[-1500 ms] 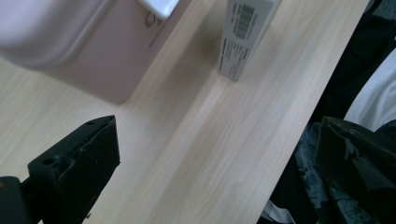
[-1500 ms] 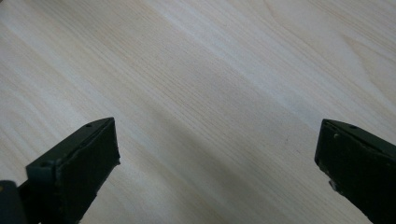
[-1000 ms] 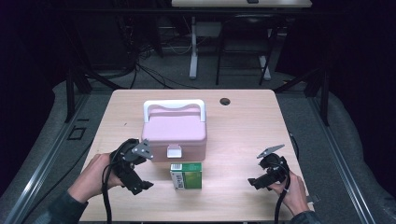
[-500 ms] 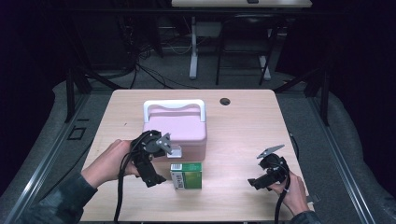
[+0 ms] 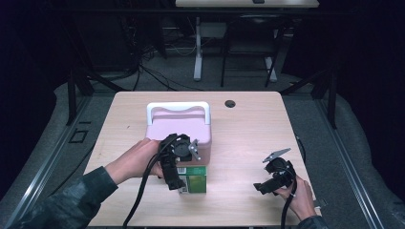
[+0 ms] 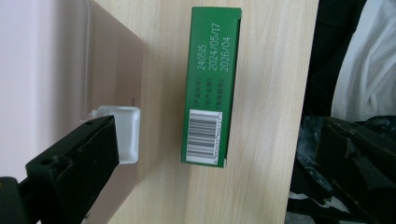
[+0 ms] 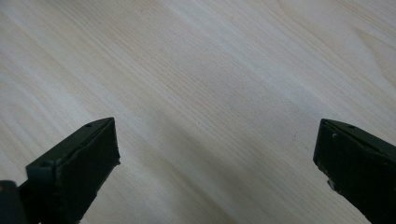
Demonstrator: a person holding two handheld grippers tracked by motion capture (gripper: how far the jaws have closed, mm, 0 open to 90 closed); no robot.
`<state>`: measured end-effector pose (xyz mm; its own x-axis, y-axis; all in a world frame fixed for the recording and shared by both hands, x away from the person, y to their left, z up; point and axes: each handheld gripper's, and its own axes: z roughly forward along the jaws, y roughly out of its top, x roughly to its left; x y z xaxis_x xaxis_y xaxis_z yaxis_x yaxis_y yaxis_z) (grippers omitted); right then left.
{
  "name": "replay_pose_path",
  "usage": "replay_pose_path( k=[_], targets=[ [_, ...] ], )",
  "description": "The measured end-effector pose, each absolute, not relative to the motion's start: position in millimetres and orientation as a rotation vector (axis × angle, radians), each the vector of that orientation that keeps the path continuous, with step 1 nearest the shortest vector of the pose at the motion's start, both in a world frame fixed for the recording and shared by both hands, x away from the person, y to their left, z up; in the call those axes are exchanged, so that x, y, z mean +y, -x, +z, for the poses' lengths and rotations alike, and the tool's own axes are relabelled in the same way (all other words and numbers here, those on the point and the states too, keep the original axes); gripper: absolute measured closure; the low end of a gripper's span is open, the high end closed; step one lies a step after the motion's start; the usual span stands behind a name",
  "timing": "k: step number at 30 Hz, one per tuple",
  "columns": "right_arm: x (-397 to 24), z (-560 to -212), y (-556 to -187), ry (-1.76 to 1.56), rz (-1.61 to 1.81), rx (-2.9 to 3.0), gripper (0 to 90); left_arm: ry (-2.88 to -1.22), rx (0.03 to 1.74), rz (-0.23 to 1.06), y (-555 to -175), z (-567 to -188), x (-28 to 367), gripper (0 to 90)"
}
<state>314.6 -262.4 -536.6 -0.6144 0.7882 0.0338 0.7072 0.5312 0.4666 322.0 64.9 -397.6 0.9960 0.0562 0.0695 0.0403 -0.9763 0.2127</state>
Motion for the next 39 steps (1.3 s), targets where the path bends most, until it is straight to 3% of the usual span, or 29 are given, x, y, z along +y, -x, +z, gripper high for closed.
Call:
replay_pose_path(
  k=[7, 18, 24, 39],
  targets=[
    [-261.6, -537.0, -314.4, -1.28, 0.664, 2.593, 0.0, -2.952, 0.068, 0.085, -323.4, -404.5, 56.0, 0.5],
    [-261.9, -537.8, -314.7, -1.265, 0.652, 2.601, 0.0, -3.013, 0.009, 0.072, -324.4, -414.1, 40.2, 20.8],
    [-261.9, -538.2, -314.7, -1.264, 0.649, 2.605, 0.0, -3.016, 0.01, 0.06, -328.2, -420.0, 35.5, 23.4],
    [-261.5, -538.7, -314.6, -1.27, 0.646, 2.612, 0.3, -3.059, -0.012, 0.044, -330.6, -429.2, 26.6, 45.4]
  ],
)
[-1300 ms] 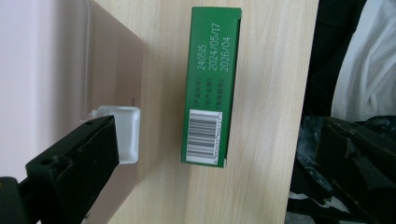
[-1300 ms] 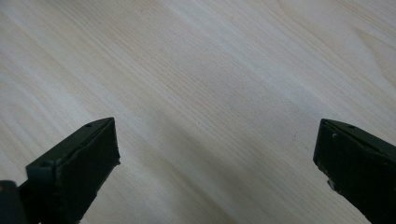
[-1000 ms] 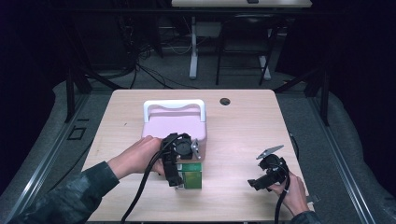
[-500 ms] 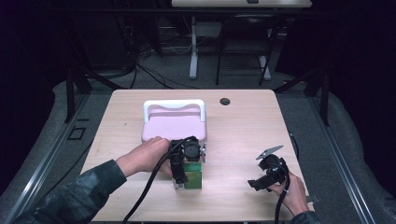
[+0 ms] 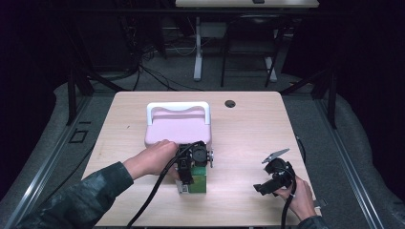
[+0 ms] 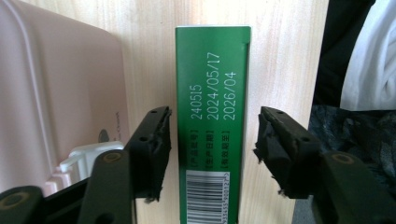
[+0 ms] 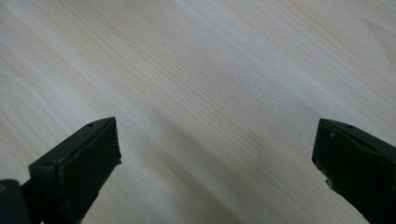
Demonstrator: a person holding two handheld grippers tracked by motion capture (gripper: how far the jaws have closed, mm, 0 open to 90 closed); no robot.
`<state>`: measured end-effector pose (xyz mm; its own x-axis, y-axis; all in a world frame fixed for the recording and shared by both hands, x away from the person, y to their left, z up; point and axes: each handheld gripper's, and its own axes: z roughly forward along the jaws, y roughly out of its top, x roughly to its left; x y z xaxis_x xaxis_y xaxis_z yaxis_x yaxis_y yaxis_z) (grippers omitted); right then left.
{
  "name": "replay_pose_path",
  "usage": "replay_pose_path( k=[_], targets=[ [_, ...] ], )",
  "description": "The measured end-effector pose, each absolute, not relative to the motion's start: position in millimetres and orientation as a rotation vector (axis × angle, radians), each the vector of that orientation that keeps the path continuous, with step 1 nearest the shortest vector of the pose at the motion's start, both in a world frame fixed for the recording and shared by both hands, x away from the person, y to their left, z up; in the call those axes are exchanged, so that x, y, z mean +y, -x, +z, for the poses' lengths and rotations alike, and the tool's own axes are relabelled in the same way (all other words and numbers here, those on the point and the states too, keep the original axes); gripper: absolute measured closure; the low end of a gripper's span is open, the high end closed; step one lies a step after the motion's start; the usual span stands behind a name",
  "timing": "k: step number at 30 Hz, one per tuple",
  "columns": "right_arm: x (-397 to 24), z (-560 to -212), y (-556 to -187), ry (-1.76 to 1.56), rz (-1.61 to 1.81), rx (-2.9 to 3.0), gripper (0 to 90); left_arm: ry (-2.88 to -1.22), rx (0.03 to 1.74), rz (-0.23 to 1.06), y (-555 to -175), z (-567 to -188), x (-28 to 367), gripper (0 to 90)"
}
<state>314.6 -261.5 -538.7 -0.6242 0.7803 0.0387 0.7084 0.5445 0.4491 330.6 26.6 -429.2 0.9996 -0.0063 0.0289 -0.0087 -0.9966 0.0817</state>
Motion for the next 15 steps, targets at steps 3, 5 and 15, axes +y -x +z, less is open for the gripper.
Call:
replay_pose_path(
  k=[3, 5, 15],
  targets=[
    [-261.1, -538.7, -314.4, -1.279, 0.643, 2.614, 0.4, -3.063, -0.004, 0.035, -331.0, -430.3, 25.5, 48.6],
    [-261.2, -538.7, -314.4, -1.28, 0.643, 2.614, 0.5, -3.072, 0.007, 0.036, -332.0, -430.6, 24.9, 49.7],
    [-261.0, -539.6, -314.5, -1.285, 0.636, 2.616, 0.8, -3.087, 0.019, 0.039, -332.8, -435.3, 24.3, 57.4]
  ],
)
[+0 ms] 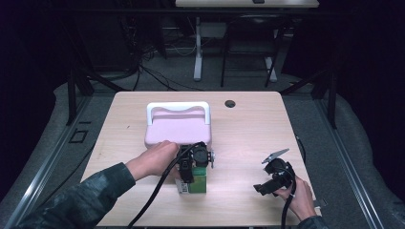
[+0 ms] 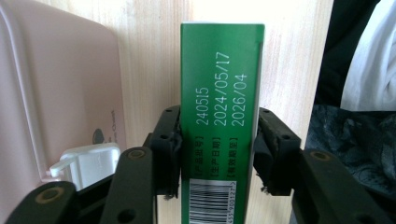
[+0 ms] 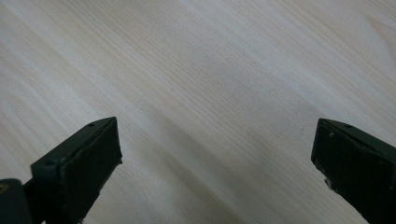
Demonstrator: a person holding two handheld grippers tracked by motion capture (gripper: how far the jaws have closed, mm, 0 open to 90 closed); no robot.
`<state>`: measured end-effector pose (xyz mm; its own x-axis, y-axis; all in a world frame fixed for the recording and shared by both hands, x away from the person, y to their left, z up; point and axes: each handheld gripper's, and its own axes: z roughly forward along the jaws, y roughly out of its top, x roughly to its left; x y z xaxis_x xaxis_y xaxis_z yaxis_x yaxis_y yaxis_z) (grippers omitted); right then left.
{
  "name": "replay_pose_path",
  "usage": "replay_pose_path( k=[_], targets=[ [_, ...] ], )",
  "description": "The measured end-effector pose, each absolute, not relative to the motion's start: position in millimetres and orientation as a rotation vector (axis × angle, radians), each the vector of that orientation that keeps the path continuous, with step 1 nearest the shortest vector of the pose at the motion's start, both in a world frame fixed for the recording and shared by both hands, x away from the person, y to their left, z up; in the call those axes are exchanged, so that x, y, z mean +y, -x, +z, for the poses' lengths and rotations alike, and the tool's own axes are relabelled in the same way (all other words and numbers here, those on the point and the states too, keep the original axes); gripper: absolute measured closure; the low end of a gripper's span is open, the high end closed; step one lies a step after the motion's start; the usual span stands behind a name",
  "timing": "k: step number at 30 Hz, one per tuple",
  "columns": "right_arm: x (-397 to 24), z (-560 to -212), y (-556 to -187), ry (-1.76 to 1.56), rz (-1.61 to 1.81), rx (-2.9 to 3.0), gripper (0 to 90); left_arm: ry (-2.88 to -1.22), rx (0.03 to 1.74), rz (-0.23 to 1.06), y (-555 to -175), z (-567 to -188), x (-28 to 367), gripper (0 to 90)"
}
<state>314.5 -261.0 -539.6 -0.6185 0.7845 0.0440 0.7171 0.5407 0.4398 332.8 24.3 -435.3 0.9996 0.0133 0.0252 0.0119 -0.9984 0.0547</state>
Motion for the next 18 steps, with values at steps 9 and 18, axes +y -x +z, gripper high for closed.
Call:
replay_pose_path(
  k=[9, 18],
  targets=[
    [-261.0, -539.6, -314.6, -1.285, 0.631, 2.62, 0.9, -3.105, 0.007, 0.038, -333.3, -436.7, 22.1, 61.3],
    [-261.6, -539.9, -315.1, -1.271, 0.616, 2.624, 0.9, -3.127, -0.035, 0.025, -331.7, -435.4, 20.7, 63.0]
  ],
)
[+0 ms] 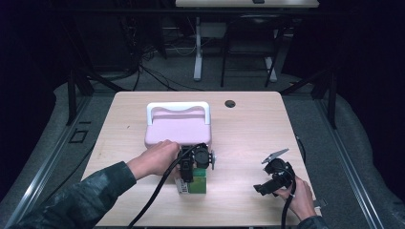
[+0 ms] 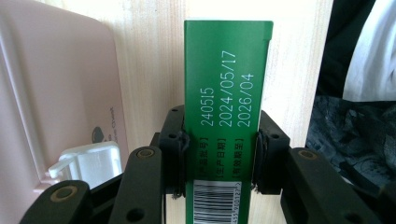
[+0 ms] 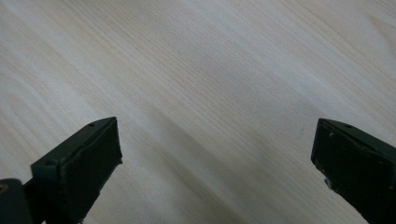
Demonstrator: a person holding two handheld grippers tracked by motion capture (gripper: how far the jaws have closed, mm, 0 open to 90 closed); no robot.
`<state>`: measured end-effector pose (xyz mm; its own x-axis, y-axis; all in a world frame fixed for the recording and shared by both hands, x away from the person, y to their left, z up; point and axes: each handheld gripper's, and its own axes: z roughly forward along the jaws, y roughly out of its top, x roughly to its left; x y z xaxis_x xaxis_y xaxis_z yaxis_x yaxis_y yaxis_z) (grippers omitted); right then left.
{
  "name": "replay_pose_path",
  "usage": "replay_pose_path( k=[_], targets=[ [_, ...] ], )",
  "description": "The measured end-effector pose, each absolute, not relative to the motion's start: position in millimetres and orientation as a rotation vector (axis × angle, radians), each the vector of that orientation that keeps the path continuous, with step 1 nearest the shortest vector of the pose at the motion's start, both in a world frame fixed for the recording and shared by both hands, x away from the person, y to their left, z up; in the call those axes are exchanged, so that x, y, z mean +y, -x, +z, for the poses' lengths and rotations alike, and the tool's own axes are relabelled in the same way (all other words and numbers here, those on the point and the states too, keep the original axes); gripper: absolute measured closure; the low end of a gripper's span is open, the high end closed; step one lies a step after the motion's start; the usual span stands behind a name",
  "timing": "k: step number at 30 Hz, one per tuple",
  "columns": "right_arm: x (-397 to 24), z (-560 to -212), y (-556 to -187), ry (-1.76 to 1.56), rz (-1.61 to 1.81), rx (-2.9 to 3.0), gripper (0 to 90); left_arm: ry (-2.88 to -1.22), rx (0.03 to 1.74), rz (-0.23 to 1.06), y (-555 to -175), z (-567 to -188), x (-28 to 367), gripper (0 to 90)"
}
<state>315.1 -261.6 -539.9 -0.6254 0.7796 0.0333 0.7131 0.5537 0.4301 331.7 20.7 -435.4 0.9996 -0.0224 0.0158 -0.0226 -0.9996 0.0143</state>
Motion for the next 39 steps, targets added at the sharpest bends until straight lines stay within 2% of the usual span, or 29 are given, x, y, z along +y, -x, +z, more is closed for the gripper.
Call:
replay_pose_path(
  k=[19, 39],
  targets=[
    [-262.3, -540.0, -315.3, -1.271, 0.613, 2.622, 1.0, -3.137, 0.013, 0.026, -325.5, -423.8, 34.5, 63.2],
    [-262.4, -540.1, -314.9, -1.278, 0.603, 2.622, 1.0, -3.138, 0.101, 0.0, -317.2, -419.8, 68.2, 63.2]
  ],
)
